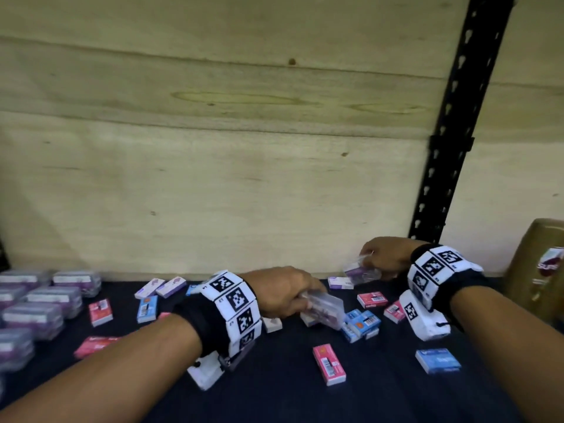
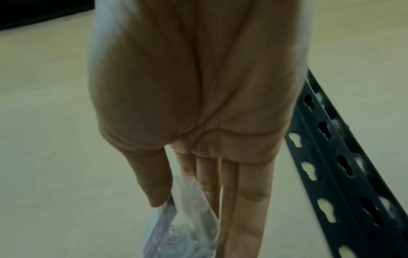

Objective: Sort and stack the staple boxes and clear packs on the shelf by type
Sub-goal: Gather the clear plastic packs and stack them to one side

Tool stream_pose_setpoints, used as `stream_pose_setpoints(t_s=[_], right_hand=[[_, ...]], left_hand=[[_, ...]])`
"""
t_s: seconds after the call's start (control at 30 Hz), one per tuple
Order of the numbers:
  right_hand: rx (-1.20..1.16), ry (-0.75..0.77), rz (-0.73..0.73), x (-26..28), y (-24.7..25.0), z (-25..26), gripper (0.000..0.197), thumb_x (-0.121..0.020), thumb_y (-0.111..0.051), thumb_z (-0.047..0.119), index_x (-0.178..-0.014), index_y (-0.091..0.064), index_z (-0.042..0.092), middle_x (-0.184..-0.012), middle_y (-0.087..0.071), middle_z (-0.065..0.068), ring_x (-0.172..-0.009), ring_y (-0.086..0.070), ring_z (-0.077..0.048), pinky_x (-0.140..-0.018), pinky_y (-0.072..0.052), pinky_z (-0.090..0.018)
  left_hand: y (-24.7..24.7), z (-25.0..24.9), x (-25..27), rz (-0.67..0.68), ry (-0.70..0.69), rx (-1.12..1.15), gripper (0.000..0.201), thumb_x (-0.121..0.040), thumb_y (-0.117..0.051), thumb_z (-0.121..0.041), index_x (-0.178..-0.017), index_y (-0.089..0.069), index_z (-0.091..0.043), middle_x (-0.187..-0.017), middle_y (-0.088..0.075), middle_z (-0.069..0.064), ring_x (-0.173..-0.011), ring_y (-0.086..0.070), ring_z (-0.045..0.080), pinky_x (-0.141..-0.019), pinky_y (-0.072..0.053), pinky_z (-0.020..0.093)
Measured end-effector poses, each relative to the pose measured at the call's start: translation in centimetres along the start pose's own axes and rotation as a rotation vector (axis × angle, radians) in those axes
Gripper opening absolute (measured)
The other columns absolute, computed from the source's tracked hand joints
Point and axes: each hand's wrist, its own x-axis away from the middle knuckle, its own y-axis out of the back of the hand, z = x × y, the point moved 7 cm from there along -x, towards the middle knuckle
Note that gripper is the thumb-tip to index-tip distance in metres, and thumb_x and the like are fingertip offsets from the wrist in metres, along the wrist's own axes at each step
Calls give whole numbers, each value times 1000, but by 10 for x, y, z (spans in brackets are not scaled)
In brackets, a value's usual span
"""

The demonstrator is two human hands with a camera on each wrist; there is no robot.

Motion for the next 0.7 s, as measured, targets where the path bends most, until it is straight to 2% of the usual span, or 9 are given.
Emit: stream_pose_setpoints(t_s=[0.03,0.07,0.13,0.17,0.27,0.37,0.47,0.57,0.7], right_hand=[[-70,5,-13,2,2,0,20,-97,-53,23,-111,-63,12,-83,-62,3,-64,-57,-9,-57,-49,-20],[-138,12,-13,4,3,2,16,-98,-52,22,-106,-62,12,-85,-64,0,-67,-63,-12,-62,-55,-24],[-237,36,36,9,2,13,18,-101,-47,20,-109,-59,10,-103,-67,-11,-82,-71,-21,-78,-60,-35],[-279,47,75,12,0,22,20,-103,-44,21,-114,-57,9,-110,-67,-15,-85,-72,-24,-81,-60,-37],[-361,115,126,24,-2,58,24,-104,-41,23,-120,-53,10,-115,-66,-18,-83,-73,-22,-76,-59,-33],[-345,223,137,41,-2,104,24,-105,-40,26,-120,-52,12,-108,-64,-8,-77,-72,-15,-67,-56,-26],[-259,345,108,58,-1,156,22,-104,-41,29,-116,-54,16,-96,-64,0,-69,-66,-8,-64,-50,-21],[-210,443,92,70,-4,209,22,-103,-45,26,-116,-55,13,-81,-65,1,-66,-59,-7,-65,-49,-20],[-227,544,121,83,-13,279,20,-99,-53,28,-113,-57,14,-83,-71,-2,-68,-64,-9,-67,-52,-23]], left_hand=[[5,3,7,-4,30,-5,39,-99,-49,-21,-137,-50,-20,-130,-57,3,-112,-55,20,-96,-45,34],[10,8,15,-8,58,-14,39,-100,-48,-22,-139,-49,-20,-131,-57,3,-113,-55,20,-95,-45,31],[20,19,33,-19,109,-27,39,-101,-46,-26,-140,-47,-20,-132,-57,2,-112,-55,19,-94,-44,28],[25,25,45,-25,137,-28,40,-101,-46,-28,-140,-47,-21,-133,-57,2,-112,-56,18,-94,-44,27],[35,45,78,-38,226,-31,41,-101,-46,-32,-141,-46,-23,-134,-57,0,-108,-56,15,-89,-43,25],[43,60,116,-40,313,-40,41,-101,-45,-34,-141,-44,-26,-134,-56,-2,-108,-57,14,-88,-42,24],[48,74,159,-44,401,-19,41,-101,-45,-35,-141,-44,-28,-133,-57,-3,-108,-57,14,-89,-43,25],[55,87,208,-56,482,-15,41,-101,-45,-35,-141,-44,-28,-132,-57,-3,-105,-57,12,-87,-42,23],[65,103,280,-73,603,-17,41,-100,-46,-35,-141,-45,-27,-132,-57,-4,-103,-57,10,-86,-41,21]])
